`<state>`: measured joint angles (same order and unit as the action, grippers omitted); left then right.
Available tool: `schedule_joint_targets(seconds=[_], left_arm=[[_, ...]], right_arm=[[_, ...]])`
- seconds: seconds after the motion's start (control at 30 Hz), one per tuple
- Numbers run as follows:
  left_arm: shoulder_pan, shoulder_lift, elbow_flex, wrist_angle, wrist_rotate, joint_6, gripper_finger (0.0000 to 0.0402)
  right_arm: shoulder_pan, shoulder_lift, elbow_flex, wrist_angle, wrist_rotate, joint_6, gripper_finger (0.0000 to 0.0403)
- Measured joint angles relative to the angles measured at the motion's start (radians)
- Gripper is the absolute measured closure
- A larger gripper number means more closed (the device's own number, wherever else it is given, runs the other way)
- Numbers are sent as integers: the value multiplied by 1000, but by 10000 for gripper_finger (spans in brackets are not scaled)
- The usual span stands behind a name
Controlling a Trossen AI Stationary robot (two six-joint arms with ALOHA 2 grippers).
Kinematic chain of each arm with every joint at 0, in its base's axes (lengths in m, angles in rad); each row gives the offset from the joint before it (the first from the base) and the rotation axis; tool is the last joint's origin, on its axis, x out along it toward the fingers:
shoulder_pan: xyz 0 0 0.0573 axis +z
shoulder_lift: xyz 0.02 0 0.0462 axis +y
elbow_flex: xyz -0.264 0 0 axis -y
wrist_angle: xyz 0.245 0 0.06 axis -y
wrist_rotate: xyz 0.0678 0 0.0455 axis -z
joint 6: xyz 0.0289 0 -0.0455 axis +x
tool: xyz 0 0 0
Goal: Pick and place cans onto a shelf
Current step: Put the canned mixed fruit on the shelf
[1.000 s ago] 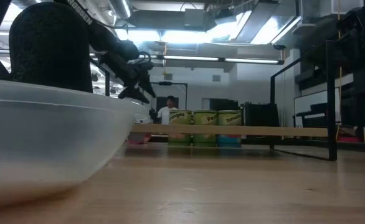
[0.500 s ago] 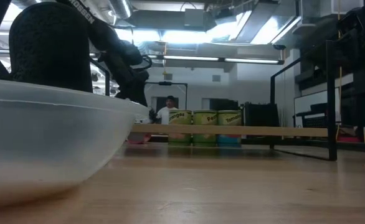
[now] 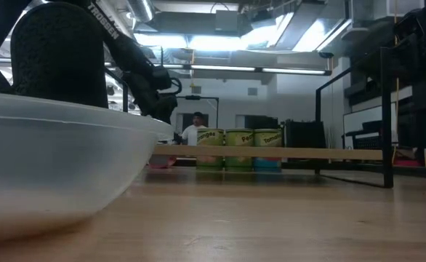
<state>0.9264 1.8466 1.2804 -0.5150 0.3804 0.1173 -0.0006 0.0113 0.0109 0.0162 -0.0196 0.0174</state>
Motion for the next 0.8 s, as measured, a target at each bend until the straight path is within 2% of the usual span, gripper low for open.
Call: schedule_joint_targets(seconds=[0.47,0.8], left_arm=[[-14,0,0,-10,3,32,217],[-45,79,0,-21,6,27,217]], right_arm=[[0,0,0,0,0,0,357],[0,0,0,0,0,0,357]])
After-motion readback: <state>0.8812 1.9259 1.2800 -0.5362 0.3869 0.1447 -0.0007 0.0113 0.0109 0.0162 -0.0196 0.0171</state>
